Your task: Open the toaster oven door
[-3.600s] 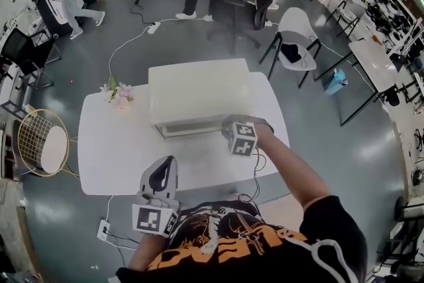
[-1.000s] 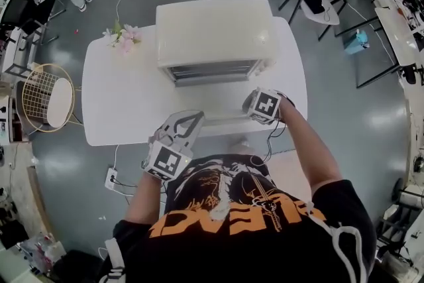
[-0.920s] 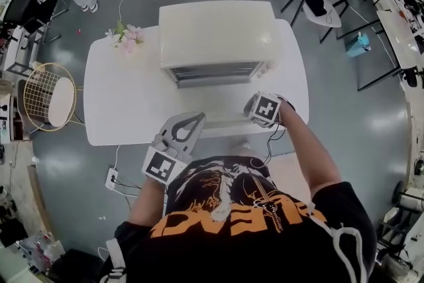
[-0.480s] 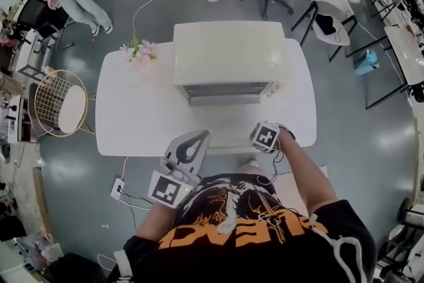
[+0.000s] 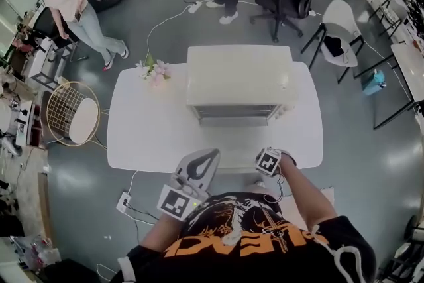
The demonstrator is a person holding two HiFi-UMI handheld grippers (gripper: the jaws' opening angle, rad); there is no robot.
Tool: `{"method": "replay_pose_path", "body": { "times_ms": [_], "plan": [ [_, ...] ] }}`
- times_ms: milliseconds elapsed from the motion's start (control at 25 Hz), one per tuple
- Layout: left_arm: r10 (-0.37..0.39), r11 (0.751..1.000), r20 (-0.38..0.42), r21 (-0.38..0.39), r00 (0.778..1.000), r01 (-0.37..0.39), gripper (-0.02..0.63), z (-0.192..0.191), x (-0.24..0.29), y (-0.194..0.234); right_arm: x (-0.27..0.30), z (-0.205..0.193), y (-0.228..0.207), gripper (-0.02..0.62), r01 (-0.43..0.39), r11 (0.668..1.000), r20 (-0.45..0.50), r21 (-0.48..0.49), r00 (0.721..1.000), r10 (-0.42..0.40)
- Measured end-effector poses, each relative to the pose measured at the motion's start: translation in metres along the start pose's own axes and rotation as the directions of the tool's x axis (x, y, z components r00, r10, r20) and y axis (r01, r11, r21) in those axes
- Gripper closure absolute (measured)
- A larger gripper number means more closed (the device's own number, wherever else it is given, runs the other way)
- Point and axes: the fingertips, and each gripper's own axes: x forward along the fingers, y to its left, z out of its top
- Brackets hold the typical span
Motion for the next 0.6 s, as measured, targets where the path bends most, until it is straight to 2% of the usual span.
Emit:
{"method": "replay_pose_path", "body": {
  "times_ms": [120, 280, 440, 600],
  "plan": [
    [-0.008, 1.0, -0.002, 0.002, 1.0, 0.008, 0.584, 0.001, 0.0, -0.002, 0.007, 0.006, -0.002, 0.581, 0.026, 1.0, 0.037, -0.016, 0.999, -0.025],
    [-0.006, 1.0, -0.002, -0.005, 1.0, 0.006, 0.584, -0.001, -0.001, 0.001, 0.014, -0.003, -0.002, 0.581, 0.029, 0.999, 0.021, 0.021, 0.999, -0.03],
    [-0.009, 1.0, 0.002, -0.008, 1.0, 0.009, 0.584, -0.003, 0.0, 0.004, 0.012, 0.009, -0.008, 0.581, 0.074, 0.997, 0.049, 0.009, 0.996, -0.074],
    [-0.02, 1.0, -0.018, 0.001, 1.0, 0.02, 0.584, -0.011, 0.004, 0.003, -0.008, 0.025, -0.025, 0.581, 0.162, 0.984, 0.16, 0.072, 0.972, -0.172]
  ]
}}
